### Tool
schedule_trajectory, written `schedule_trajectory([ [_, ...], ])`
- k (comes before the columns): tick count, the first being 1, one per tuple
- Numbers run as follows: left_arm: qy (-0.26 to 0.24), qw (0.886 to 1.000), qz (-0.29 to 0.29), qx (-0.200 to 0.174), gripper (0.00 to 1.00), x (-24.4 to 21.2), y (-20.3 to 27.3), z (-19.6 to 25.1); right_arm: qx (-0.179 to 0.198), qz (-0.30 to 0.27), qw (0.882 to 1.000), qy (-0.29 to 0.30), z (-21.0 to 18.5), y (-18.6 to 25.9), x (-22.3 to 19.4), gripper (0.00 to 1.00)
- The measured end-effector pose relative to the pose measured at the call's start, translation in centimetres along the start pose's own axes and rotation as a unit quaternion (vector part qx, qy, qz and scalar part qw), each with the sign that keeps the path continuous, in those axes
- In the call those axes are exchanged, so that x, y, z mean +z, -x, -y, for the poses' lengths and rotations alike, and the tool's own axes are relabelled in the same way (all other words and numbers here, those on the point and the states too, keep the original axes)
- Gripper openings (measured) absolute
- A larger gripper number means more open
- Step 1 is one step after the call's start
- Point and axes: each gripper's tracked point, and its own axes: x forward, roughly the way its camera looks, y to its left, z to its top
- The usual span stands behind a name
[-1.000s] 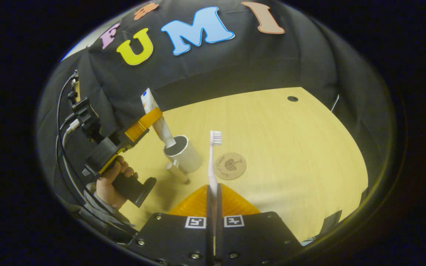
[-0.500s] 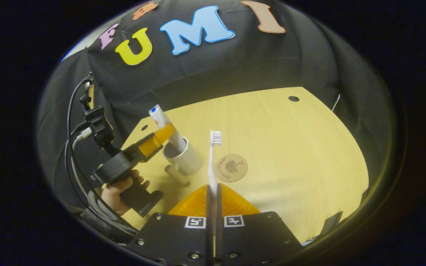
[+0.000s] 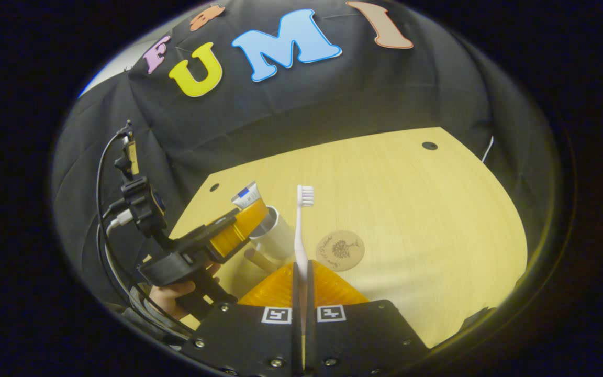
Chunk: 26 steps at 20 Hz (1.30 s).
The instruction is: Put the toothbrush and toothpaste on the desktop into the cup, then pick up the cup and place it on the coaster on the desktop.
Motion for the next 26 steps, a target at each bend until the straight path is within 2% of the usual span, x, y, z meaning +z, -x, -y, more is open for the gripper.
schedule_trajectory([
  [3,-0.004,1.000,-0.005,0.002,0.92,-0.1,1.7,-0.2,0.015,0.017,1.000,0.012,-1.0,-0.6,1.7,0.03],
  [6,-0.006,1.000,-0.012,0.007,0.97,-0.2,3.5,-0.7,0.046,0.037,0.998,0.030,-2.9,-1.5,3.5,0.04],
  [7,-0.009,1.000,-0.017,0.009,0.92,-0.5,4.1,-0.9,0.060,0.046,0.996,0.038,-3.6,-1.9,4.1,0.03],
  [8,-0.010,1.000,-0.021,0.010,1.00,-0.6,4.6,-1.0,0.072,0.053,0.995,0.048,-4.3,-2.2,4.8,0.03],
  [10,-0.011,0.999,-0.030,0.008,0.97,-1.1,5.7,-1.1,0.094,0.073,0.990,0.071,-5.8,-2.9,6.0,0.03],
  [11,-0.010,0.999,-0.036,0.008,0.92,-1.3,6.0,-1.1,0.103,0.084,0.988,0.082,-6.5,-3.3,6.5,0.03],
  [13,-0.004,0.999,-0.047,0.002,0.97,-1.9,6.7,-0.8,0.119,0.104,0.983,0.097,-7.8,-4.0,7.7,0.03],
  [14,-0.001,0.999,-0.050,0.000,0.92,-2.1,7.0,-0.7,0.128,0.115,0.980,0.102,-8.6,-4.4,8.4,0.00],
  [15,0.001,0.999,-0.054,-0.004,0.92,-2.3,7.3,-0.6,0.134,0.124,0.977,0.109,-9.2,-4.7,8.9,0.03],
  [16,0.004,0.998,-0.059,-0.008,1.00,-2.6,7.7,-0.4,0.138,0.132,0.975,0.116,-9.8,-5.1,9.3,0.03],
  [20,0.024,0.996,-0.080,-0.019,0.97,-4.0,8.6,-0.5,0.144,0.158,0.966,0.148,-11.5,-7.2,10.4,0.03],
  [21,0.030,0.996,-0.084,-0.019,0.93,-4.4,8.8,-0.7,0.145,0.160,0.964,0.153,-11.8,-7.7,10.5,0.03],
  [22,0.034,0.995,-0.087,-0.016,0.97,-4.6,9.0,-0.9,0.146,0.160,0.964,0.158,-12.0,-8.0,10.1,0.03],
  [25,0.041,0.995,-0.092,-0.010,0.97,-5.0,9.4,-1.3,0.146,0.164,0.960,0.172,-12.7,-9.6,10.3,0.03],
  [26,0.043,0.995,-0.093,-0.010,0.93,-5.1,9.5,-1.5,0.144,0.166,0.959,0.180,-12.8,-10.2,10.3,0.03],
])
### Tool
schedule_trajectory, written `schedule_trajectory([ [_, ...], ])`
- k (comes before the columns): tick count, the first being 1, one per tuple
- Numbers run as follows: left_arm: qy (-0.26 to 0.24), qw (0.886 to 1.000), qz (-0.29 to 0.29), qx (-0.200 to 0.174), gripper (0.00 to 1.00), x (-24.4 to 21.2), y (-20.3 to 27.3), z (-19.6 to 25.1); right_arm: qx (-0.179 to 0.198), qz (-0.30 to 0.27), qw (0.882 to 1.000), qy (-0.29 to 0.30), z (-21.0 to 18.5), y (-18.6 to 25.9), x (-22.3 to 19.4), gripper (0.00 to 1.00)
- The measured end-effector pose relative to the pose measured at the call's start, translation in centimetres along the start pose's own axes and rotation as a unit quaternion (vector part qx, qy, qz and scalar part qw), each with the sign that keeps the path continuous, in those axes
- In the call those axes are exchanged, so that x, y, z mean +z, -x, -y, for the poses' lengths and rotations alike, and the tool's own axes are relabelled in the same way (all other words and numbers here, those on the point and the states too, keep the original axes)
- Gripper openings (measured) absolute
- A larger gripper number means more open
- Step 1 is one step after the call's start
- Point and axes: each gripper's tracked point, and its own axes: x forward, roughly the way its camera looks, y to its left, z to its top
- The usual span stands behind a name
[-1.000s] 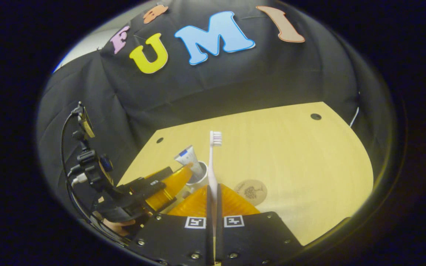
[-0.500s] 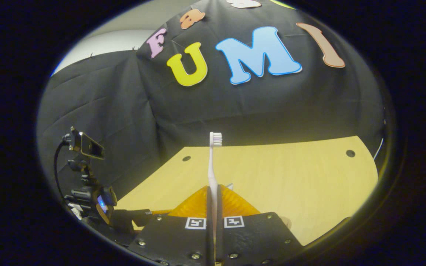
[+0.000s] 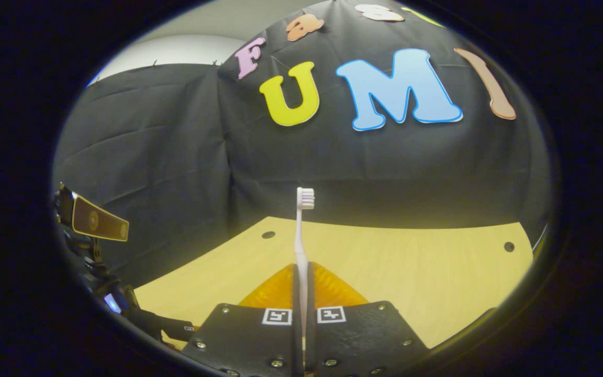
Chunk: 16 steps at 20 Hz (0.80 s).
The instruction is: Put the toothbrush and toothpaste on the desktop into the cup, then pick up the cup and place it on the coaster on the desktop.
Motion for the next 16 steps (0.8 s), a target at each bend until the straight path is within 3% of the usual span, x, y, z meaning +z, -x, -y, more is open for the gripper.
schedule_trajectory([
  [3,0.002,1.000,-0.007,0.002,1.00,-0.3,-0.1,-0.3,-0.001,-0.005,1.000,0.019,0.0,-1.2,-1.1,0.03],
  [4,0.002,1.000,-0.008,0.003,0.97,-0.4,-0.1,-0.2,-0.003,-0.007,1.000,0.026,0.2,-1.4,-1.3,0.03],
  [9,0.007,1.000,-0.015,0.003,1.00,-0.7,0.0,-0.4,-0.026,-0.014,0.997,0.071,0.9,-1.6,-2.3,0.05],
  [12,0.011,1.000,-0.018,0.006,0.97,-0.8,-0.2,-0.5,-0.027,-0.019,0.997,0.064,0.7,-1.0,-2.4,0.07],
  [15,0.013,1.000,-0.019,0.006,1.00,-1.0,-0.5,-0.6,-0.035,-0.021,0.997,0.063,1.0,-0.7,-2.2,0.13],
  [16,0.013,1.000,-0.020,0.006,1.00,-0.9,-0.4,-0.8,-0.042,-0.022,0.997,0.064,1.3,-0.6,-2.1,0.26],
])
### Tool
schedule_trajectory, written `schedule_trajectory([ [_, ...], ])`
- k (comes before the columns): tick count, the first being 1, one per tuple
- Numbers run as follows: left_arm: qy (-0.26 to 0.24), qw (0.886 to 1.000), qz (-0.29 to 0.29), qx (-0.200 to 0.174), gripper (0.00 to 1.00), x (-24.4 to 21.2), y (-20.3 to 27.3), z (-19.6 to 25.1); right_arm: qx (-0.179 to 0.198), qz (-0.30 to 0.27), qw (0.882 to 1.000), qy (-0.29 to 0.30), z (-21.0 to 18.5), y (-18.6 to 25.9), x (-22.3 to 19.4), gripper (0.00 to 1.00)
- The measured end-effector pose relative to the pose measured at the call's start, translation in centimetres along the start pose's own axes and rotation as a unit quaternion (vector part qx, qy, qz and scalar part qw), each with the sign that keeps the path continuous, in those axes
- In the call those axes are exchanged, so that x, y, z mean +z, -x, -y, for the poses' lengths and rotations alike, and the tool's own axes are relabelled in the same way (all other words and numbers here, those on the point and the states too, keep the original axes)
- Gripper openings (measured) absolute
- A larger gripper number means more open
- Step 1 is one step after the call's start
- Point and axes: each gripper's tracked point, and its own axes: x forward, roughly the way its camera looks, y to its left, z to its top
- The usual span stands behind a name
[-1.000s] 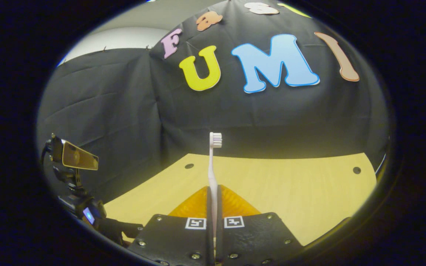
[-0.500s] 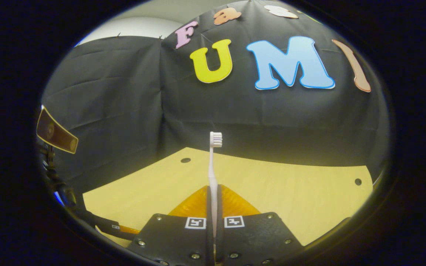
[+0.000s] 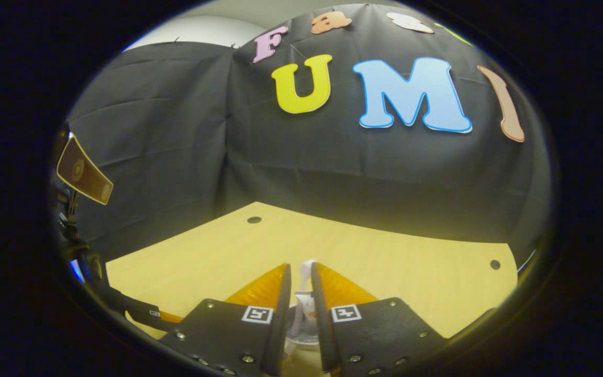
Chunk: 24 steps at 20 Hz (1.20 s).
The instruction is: Put the toothbrush and toothpaste on the desktop into the cup, then pick up the cup and place it on the coaster on the desktop.
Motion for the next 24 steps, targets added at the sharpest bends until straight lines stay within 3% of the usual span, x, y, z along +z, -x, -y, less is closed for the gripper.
schedule_trajectory([
  [1,0.000,1.000,-0.001,0.001,0.97,0.0,-0.1,-0.1,-0.001,0.000,1.000,-0.002,-0.1,0.2,-0.1,0.26],
  [2,0.000,1.000,-0.001,0.001,0.97,0.1,0.0,0.0,-0.002,0.000,1.000,-0.006,-0.1,0.2,0.1,0.37],
  [4,-0.001,1.000,-0.002,0.000,0.96,-0.1,-0.1,-0.1,-0.006,0.004,1.000,-0.012,0.2,0.7,0.6,0.43],
  [5,-0.002,1.000,-0.003,0.000,1.00,-0.2,-0.1,0.0,-0.010,0.006,1.000,-0.017,0.5,0.9,0.7,0.51],
  [6,-0.003,1.000,-0.004,-0.001,0.97,-0.2,-0.1,0.1,-0.014,0.008,1.000,-0.020,0.7,1.1,1.0,0.60],
  [8,-0.008,1.000,-0.005,-0.003,1.00,-0.1,0.0,0.8,-0.023,0.017,0.999,-0.027,1.2,1.8,1.8,0.64],
  [9,-0.009,1.000,-0.006,-0.004,1.00,-0.1,0.0,1.1,-0.028,0.020,0.999,-0.032,1.5,2.2,2.2,0.77],
  [11,-0.014,1.000,-0.009,-0.004,0.96,-0.1,-0.2,1.4,-0.042,0.027,0.998,-0.040,2.3,3.4,2.9,0.86],
  [13,-0.017,1.000,-0.015,-0.003,0.92,-0.2,-0.3,1.7,-0.058,0.033,0.997,-0.046,3.3,4.7,3.6,0.87],
  [14,-0.017,1.000,-0.017,-0.004,0.97,-0.3,-0.5,1.9,-0.067,0.036,0.996,-0.049,3.8,5.4,3.9,0.87],
  [17,-0.019,0.999,-0.028,-0.003,0.97,-0.5,-1.1,2.7,-0.098,0.037,0.993,-0.053,5.7,7.9,4.3,0.86],
  [18,-0.020,0.999,-0.032,-0.001,0.92,-0.6,-1.3,2.8,-0.108,0.036,0.992,-0.056,6.4,8.6,4.3,0.87],
  [19,-0.019,0.999,-0.037,-0.001,0.97,-0.6,-1.6,2.9,-0.116,0.036,0.991,-0.060,7.2,9.4,4.2,0.87],
  [21,-0.014,0.999,-0.050,-0.001,0.92,-0.6,-2.3,3.4,-0.131,0.037,0.988,-0.068,8.4,11.0,4.0,0.87],
  [22,-0.010,0.998,-0.058,0.001,1.00,-0.7,-2.8,3.5,-0.140,0.034,0.987,-0.072,9.0,11.7,3.8,0.86],
  [24,-0.004,0.997,-0.081,0.010,0.97,-1.2,-3.6,3.5,-0.156,0.024,0.984,-0.085,10.1,13.2,2.9,0.87],
])
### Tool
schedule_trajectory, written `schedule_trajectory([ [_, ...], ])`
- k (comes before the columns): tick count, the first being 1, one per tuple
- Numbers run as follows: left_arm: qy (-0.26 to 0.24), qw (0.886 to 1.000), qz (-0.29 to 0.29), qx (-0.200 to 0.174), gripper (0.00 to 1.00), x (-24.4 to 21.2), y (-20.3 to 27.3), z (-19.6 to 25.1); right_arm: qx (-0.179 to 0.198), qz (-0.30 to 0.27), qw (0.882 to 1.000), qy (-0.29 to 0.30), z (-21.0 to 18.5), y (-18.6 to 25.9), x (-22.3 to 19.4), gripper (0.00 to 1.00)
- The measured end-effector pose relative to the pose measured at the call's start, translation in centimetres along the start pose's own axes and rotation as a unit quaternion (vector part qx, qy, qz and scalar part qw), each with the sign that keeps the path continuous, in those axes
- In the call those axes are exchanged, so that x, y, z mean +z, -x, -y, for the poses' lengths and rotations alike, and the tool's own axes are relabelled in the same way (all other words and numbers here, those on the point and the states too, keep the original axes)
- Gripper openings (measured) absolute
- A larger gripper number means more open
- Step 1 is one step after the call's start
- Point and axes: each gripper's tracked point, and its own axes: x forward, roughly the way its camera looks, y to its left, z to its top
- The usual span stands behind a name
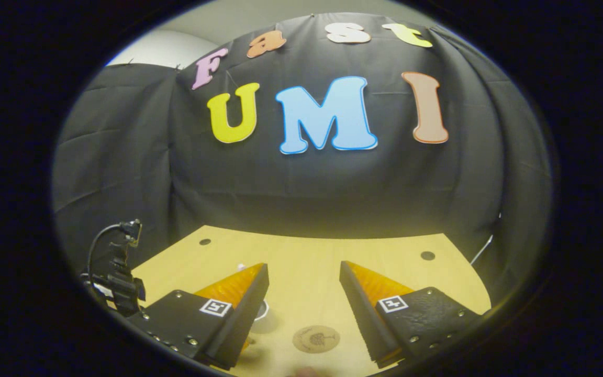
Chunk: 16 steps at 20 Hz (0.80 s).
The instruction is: Put the toothbrush and toothpaste on the desktop into the cup, then pick up the cup and place it on the coaster on the desktop.
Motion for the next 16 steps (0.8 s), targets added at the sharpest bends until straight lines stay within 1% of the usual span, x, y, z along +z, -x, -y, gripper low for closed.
schedule_trajectory([
  [3,0.006,0.999,-0.041,0.016,0.96,-0.6,-1.2,-0.3,-0.024,-0.017,0.999,-0.013,2.4,1.4,-1.2,0.87],
  [5,0.009,0.997,-0.065,0.028,1.00,-0.8,-1.9,-0.7,-0.036,-0.030,0.999,-0.015,3.8,2.4,-2.1,0.87],
  [6,0.012,0.997,-0.075,0.033,0.96,-0.7,-2.2,-0.8,-0.043,-0.035,0.998,-0.016,4.4,2.9,-2.5,0.87],
  [8,0.017,0.995,-0.090,0.042,0.96,-0.4,-2.7,-1.1,-0.055,-0.044,0.997,-0.016,5.8,3.9,-3.3,0.87],
  [9,0.015,0.994,-0.097,0.048,1.00,-0.2,-3.1,-1.2,-0.059,-0.049,0.997,-0.016,6.2,4.3,-3.7,0.87],
  [10,0.010,0.993,-0.103,0.056,0.96,0.0,-3.5,-1.4,-0.062,-0.054,0.997,-0.014,6.6,4.7,-4.1,0.87],
  [14,-0.005,0.989,-0.133,0.070,0.95,-0.1,-4.6,-1.4,-0.076,-0.069,0.995,-0.017,8.5,5.5,-5.0,0.87],
  [16,-0.009,0.987,-0.143,0.069,0.95,0.0,-5.1,-1.3,-0.075,-0.078,0.994,-0.028,8.8,5.5,-5.6,0.87],
])
